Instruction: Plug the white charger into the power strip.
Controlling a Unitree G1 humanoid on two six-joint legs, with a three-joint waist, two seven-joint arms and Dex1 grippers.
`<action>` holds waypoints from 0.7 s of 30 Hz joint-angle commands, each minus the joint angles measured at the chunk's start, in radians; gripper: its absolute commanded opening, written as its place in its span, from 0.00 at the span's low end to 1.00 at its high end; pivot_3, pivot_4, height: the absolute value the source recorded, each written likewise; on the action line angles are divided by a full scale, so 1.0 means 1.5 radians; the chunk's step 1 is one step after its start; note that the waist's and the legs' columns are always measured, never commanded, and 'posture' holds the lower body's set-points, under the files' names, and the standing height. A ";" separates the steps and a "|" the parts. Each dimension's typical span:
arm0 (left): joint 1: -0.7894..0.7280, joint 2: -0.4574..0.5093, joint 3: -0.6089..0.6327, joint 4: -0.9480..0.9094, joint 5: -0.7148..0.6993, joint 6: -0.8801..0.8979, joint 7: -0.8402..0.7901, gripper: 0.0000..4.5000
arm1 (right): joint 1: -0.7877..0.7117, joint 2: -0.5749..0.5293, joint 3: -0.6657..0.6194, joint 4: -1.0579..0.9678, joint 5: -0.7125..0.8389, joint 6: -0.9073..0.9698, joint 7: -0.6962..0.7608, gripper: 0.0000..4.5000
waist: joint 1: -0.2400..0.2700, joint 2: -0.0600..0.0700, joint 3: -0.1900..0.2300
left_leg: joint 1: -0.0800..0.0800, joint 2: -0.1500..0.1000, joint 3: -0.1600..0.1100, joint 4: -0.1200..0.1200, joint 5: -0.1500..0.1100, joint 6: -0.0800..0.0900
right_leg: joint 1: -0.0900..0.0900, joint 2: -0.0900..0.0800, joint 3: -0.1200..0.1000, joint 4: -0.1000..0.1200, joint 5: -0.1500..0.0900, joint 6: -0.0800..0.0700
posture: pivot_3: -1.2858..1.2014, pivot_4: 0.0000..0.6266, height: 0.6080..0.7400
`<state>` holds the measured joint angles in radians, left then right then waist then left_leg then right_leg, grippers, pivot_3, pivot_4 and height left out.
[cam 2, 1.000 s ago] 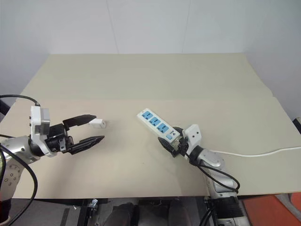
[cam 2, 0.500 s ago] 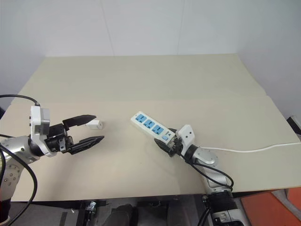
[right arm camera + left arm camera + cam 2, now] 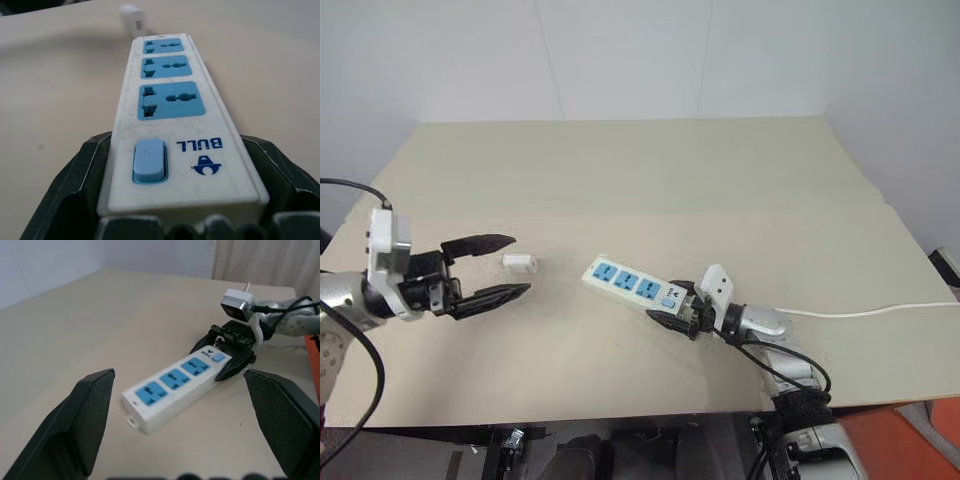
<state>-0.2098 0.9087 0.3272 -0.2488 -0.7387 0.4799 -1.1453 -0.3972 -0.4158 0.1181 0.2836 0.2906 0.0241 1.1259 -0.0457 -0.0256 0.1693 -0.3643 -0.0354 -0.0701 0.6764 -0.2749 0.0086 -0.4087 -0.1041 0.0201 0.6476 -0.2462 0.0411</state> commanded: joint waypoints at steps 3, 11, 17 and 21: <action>-0.072 0.038 -0.026 0.081 0.030 -0.029 -0.079 1.00 | -0.068 -0.018 -0.002 0.055 0.029 -0.043 0.138 0.76 | 0.001 0.000 0.000 | 0.000 0.000 0.000 0.000 0.000 0.000 | 0.000 0.000 0.000 0.000 0.000 0.000 | 0.52 0.24 1.00; -0.241 0.106 -0.124 0.269 0.139 -0.086 -0.204 1.00 | -0.083 0.018 0.026 0.176 -0.020 -0.162 0.191 0.76 | -0.001 0.000 0.000 | -0.006 0.000 0.001 0.000 0.000 0.000 | -0.007 0.000 0.000 0.001 0.000 0.000 | 0.52 0.24 1.00; -0.471 0.157 -0.310 0.490 0.266 -0.239 -0.313 1.00 | -0.091 0.048 0.030 0.216 -0.033 -0.198 0.187 0.76 | -0.012 -0.001 0.000 | -0.005 0.001 0.002 0.001 0.000 0.000 | -0.007 0.002 0.001 0.002 0.000 0.000 | 0.52 0.24 1.00; -0.639 0.166 -0.515 0.633 0.396 -0.407 -0.313 1.00 | -0.095 0.054 0.029 0.226 -0.035 -0.203 0.189 0.76 | -0.017 -0.001 -0.001 | -0.005 0.002 0.003 0.001 0.000 0.000 | -0.007 0.003 0.002 0.002 0.000 0.000 | 0.52 0.24 1.00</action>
<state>-1.1183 1.1441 -0.3670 0.6443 -0.2105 -0.0351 -1.6089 -0.5411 -0.3465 0.1474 0.6097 0.2486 -0.2742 1.3982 -0.0709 -0.0274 0.1684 -0.3712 -0.0327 -0.0650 0.6778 -0.2747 0.0083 -0.4197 -0.0995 0.0236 0.6513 -0.2456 0.0411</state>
